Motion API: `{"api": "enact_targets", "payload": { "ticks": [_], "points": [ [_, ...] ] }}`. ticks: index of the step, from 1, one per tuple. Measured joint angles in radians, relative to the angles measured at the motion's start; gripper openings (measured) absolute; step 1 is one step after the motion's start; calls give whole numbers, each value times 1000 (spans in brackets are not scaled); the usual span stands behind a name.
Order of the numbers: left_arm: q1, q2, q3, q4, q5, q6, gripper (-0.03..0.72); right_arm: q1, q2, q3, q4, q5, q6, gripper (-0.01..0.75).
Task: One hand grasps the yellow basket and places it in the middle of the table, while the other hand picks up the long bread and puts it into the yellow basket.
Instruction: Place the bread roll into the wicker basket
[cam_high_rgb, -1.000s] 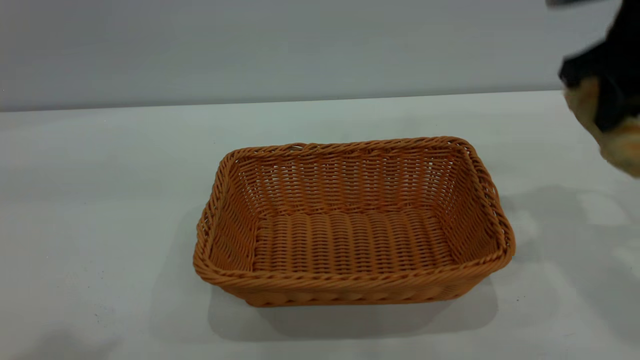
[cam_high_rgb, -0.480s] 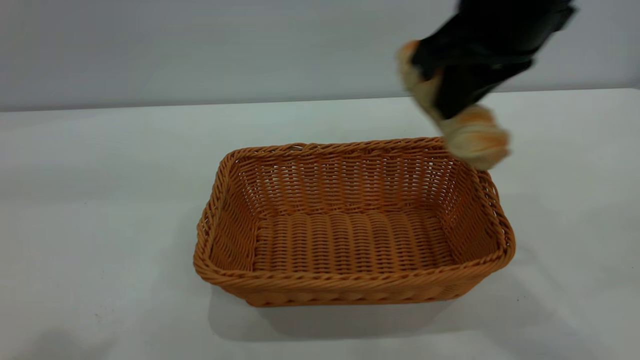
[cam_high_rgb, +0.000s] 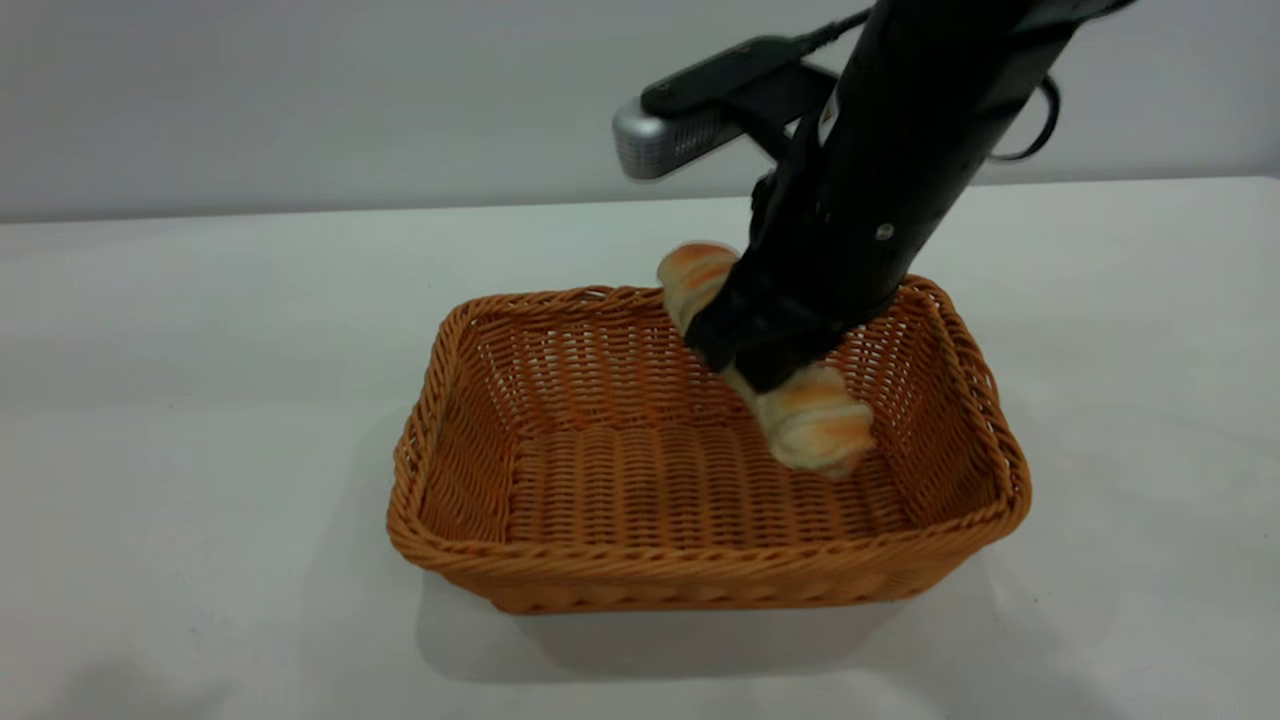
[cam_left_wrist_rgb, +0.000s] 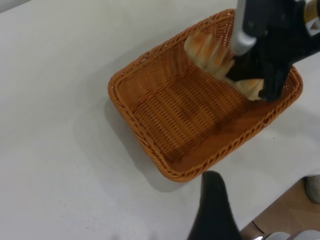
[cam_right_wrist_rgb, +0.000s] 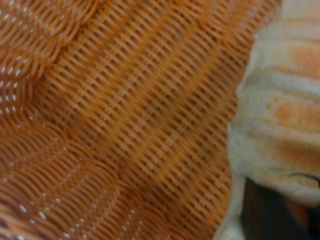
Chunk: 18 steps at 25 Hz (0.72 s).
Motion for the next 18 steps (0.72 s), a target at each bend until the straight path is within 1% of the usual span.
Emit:
{"api": "enact_targets", "payload": {
  "ticks": [3, 5, 7, 10, 18],
  "points": [
    [0, 0, 0, 0, 1, 0, 581, 2, 11, 0, 5, -16, -5, 317],
    [0, 0, 0, 0, 2, 0, 581, 2, 11, 0, 5, -21, -9, 392],
    [0, 0, 0, 0, 2, 0, 581, 2, 11, 0, 5, -20, -11, 442],
    [0, 0, 0, 2, 2, 0, 581, 2, 10, 0, 6, -15, -11, 467],
    [0, 0, 0, 48, 2, -2, 581, 0, -54, 0, -18, -16, -22, 471]
  ]
}}
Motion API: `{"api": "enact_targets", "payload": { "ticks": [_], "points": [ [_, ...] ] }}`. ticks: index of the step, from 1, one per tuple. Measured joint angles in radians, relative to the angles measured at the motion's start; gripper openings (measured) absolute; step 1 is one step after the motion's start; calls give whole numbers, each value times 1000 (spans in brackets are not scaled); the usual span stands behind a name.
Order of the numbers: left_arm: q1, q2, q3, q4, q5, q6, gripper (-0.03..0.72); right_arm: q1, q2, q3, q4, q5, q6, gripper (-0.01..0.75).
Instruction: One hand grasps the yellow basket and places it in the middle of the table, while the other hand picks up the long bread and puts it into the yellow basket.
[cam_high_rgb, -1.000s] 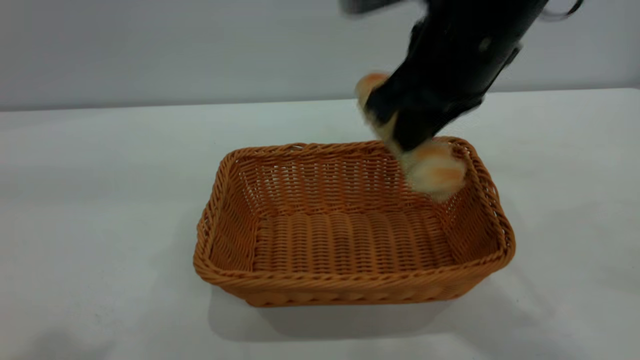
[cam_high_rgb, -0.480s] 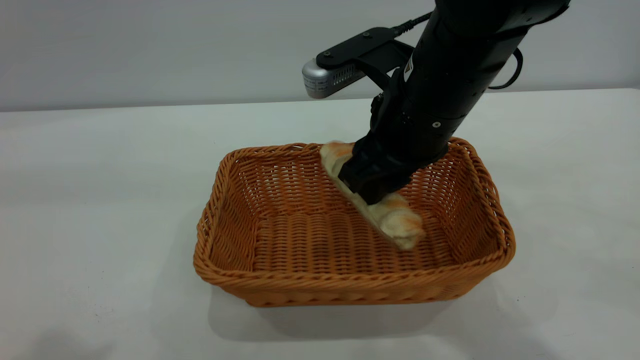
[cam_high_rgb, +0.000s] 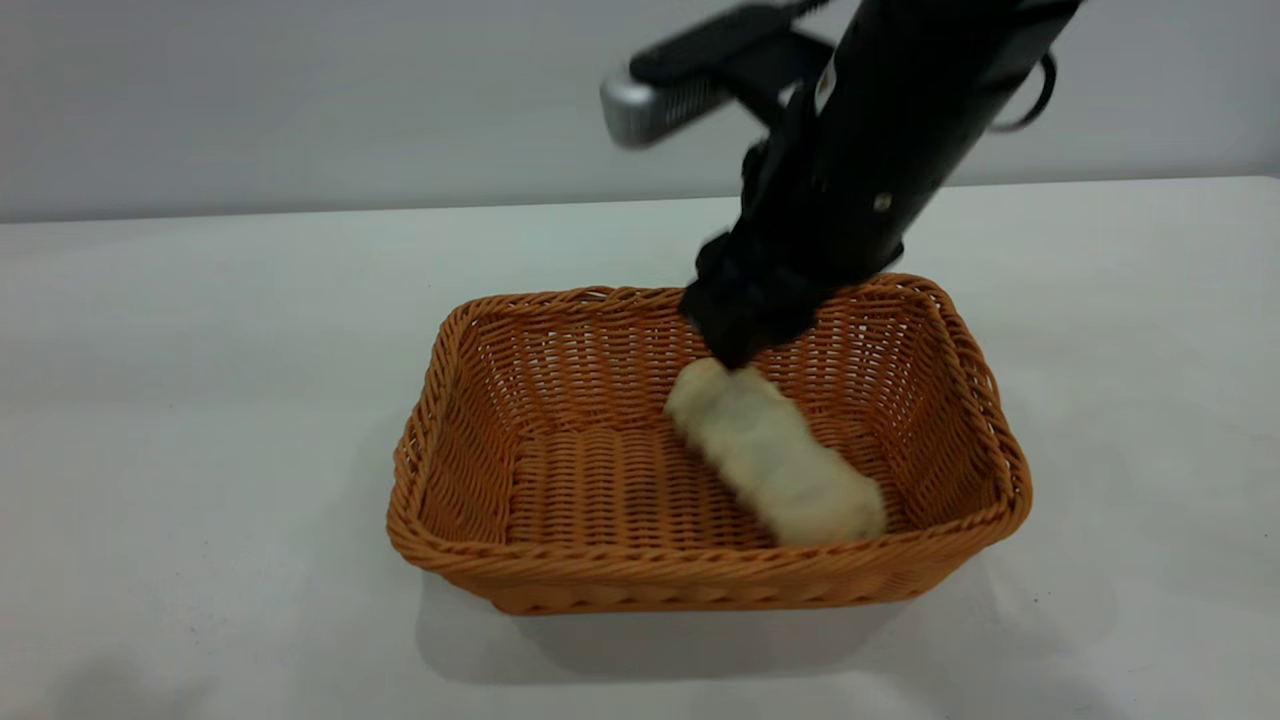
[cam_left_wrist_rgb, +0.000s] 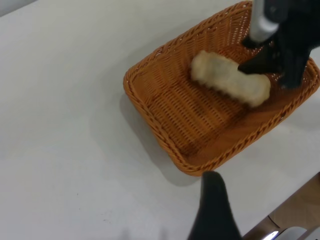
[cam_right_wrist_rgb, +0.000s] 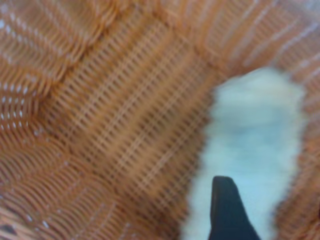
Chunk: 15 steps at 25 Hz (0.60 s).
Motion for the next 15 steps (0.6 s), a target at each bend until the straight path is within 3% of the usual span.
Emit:
{"api": "enact_targets", "payload": {
  "ticks": [6, 15],
  "points": [
    [0, 0, 0, 41, 11, -4, 581, -52, -132, 0, -27, 43, 0, 469],
    [0, -41, 0, 199, 38, -96, 581, -139, -367, 2, -104, 230, 0, 469]
  ]
}}
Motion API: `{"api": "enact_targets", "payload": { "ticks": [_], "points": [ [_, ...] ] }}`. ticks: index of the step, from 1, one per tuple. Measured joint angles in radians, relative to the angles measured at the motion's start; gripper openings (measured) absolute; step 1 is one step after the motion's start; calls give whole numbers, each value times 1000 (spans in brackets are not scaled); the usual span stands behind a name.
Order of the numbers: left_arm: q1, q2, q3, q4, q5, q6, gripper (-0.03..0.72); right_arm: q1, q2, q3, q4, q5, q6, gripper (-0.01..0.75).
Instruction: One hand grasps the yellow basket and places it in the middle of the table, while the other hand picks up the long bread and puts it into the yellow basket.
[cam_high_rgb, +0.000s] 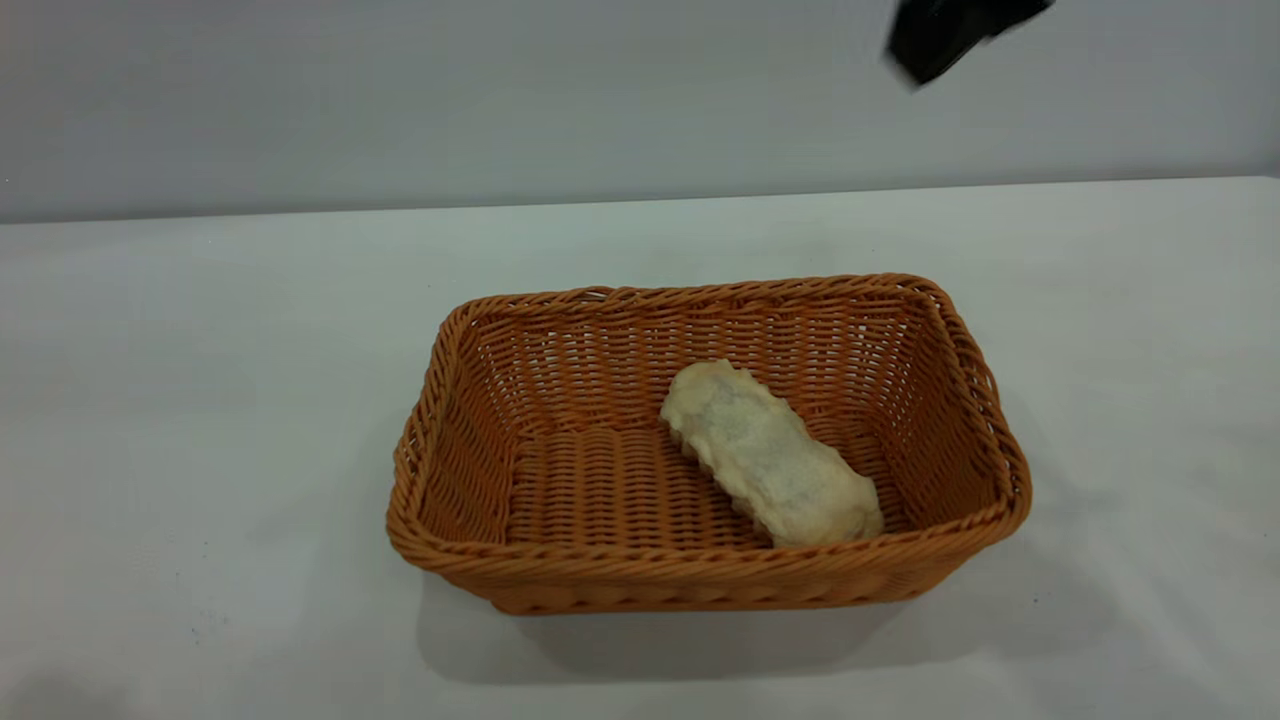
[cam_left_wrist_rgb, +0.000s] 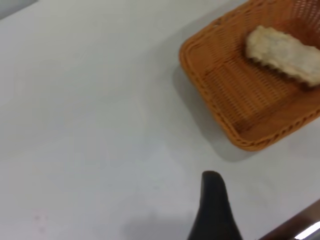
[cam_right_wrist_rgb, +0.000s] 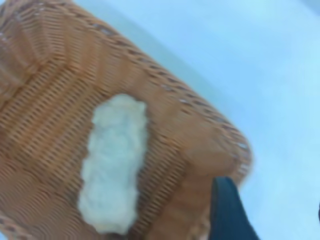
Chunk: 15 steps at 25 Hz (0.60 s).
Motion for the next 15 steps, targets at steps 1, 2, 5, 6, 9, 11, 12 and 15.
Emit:
{"api": "enact_targets", "payload": {
  "ticks": [1, 2, 5, 6, 9, 11, 12, 15],
  "points": [
    [0, -10, 0, 12, 3, -7, 581, -6, -26, 0, -2, 18, 0, 469],
    [0, -24, 0, 20, 8, -12, 581, -11, -52, 0, -2, 33, 0, 469],
    [0, -68, 0, 43, 26, -38, 581, -28, -122, 0, -6, 83, 0, 469],
    [0, -84, 0, 47, 34, -43, 581, -31, -145, 0, -10, 101, 1, 469],
    [0, -133, 0, 52, 63, -54, 581, -34, -211, 0, -29, 161, 2, 469],
    [0, -166, 0, 53, 91, -55, 581, -34, -257, 0, -38, 205, 12, 469],
    [0, -185, 0, 53, 104, -58, 581, -34, -283, 0, -44, 225, 22, 469],
    [0, -241, 0, 53, 141, -65, 581, -34, -361, 0, -55, 278, 58, 469]
  ]
}}
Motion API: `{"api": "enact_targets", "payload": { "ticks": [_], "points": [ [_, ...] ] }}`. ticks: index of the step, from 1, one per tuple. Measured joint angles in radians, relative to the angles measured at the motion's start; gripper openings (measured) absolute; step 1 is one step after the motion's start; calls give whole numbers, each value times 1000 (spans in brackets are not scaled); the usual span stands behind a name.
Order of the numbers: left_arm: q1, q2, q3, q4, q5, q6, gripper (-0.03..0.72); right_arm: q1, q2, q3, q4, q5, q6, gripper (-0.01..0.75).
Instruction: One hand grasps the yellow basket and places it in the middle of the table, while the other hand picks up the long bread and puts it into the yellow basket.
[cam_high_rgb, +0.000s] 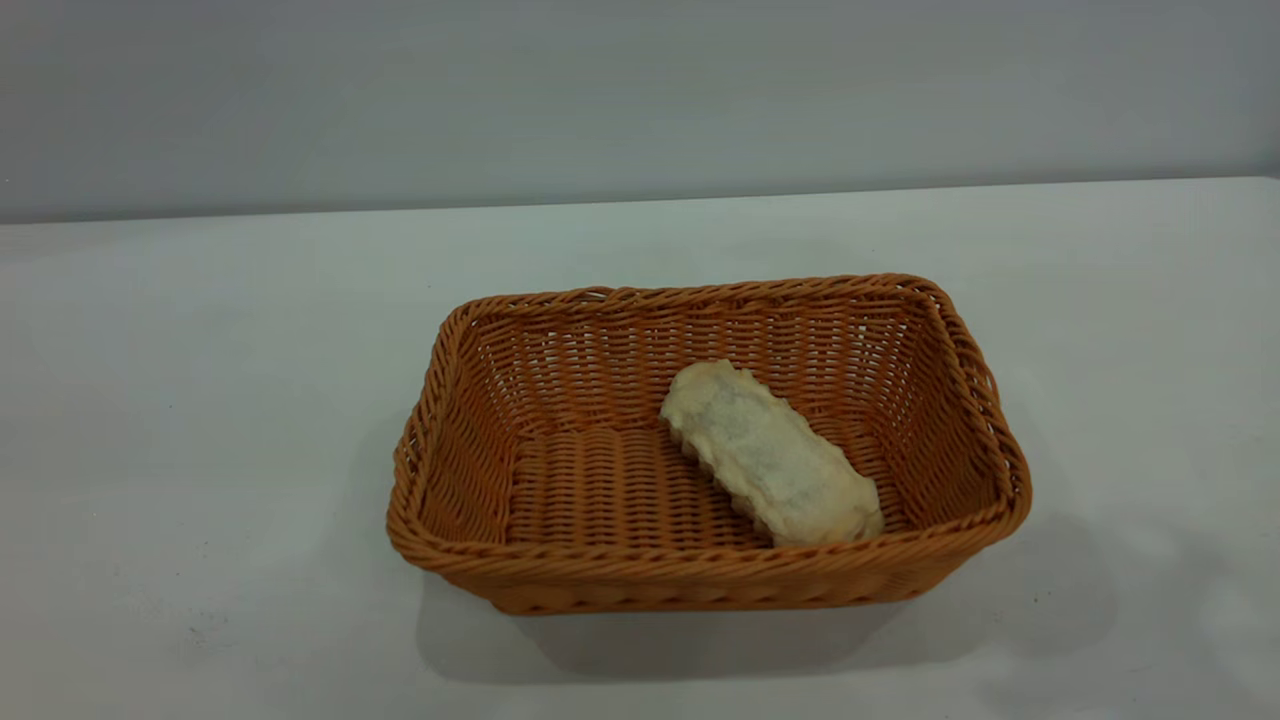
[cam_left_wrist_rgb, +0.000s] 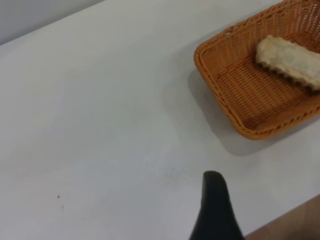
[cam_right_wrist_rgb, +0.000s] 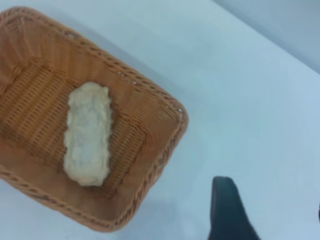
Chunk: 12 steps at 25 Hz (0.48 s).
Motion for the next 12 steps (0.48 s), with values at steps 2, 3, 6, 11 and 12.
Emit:
{"api": "enact_targets", "payload": {
  "ticks": [2, 3, 6, 11, 12],
  "points": [
    [0, -42, 0, 1, 31, -2, 581, 0, -58, 0, -4, 38, 18, 468],
    [0, -63, 0, 2, 46, -5, 581, 0, -82, 0, -6, 62, 25, 468],
    [0, -121, 0, 8, 88, -26, 581, 0, -165, 0, -10, 127, 39, 468],
    [0, -214, 0, 38, 93, -50, 581, 0, -308, 0, -10, 213, 51, 468],
    [0, -235, 0, 40, 93, -51, 581, 0, -337, 0, -10, 228, 51, 468]
  ]
}}
